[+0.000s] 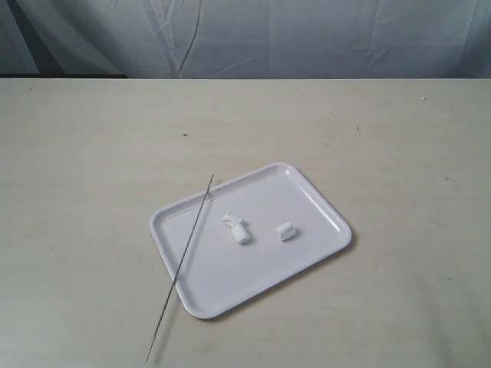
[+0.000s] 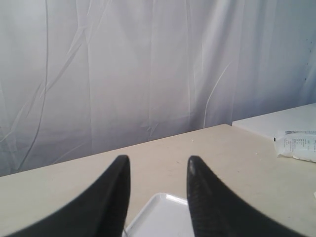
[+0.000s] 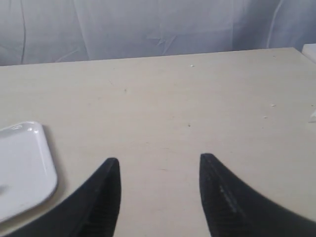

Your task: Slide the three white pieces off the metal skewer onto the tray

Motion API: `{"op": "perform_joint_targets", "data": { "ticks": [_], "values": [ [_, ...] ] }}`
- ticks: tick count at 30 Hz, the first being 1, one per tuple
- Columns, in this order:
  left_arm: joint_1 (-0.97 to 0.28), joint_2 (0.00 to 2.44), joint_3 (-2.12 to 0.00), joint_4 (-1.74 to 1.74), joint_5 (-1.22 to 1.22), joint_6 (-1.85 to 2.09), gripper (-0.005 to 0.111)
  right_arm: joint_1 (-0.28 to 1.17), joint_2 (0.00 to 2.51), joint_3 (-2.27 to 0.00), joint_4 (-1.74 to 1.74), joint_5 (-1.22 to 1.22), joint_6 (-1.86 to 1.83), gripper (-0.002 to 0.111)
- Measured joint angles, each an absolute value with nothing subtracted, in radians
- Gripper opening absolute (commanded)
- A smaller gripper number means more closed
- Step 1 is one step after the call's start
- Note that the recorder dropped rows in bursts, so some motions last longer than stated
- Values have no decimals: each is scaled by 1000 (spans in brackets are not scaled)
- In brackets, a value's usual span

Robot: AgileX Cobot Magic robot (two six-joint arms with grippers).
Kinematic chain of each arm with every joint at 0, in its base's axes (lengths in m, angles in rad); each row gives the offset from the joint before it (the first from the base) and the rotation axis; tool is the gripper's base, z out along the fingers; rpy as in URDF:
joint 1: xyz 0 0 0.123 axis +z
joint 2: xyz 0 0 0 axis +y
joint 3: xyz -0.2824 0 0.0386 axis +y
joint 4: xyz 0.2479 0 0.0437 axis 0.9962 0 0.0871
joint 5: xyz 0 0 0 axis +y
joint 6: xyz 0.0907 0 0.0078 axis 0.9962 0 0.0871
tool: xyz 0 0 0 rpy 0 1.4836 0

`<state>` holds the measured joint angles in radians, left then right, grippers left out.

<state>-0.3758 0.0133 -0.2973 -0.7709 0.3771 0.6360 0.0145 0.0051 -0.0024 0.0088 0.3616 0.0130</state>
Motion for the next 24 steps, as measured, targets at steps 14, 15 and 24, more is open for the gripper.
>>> {"op": "perform_joint_targets", "data": {
  "ticks": [14, 15, 24],
  "values": [
    [-376, 13, -297, -771, 377, 636, 38, -18, 5, -2, 9, 364, 11, 48],
    [-376, 13, -297, -771, 377, 636, 38, -18, 5, -2, 9, 364, 8, 48],
    [-376, 13, -297, -771, 377, 636, 38, -18, 5, -2, 9, 364, 8, 48]
  ]
}}
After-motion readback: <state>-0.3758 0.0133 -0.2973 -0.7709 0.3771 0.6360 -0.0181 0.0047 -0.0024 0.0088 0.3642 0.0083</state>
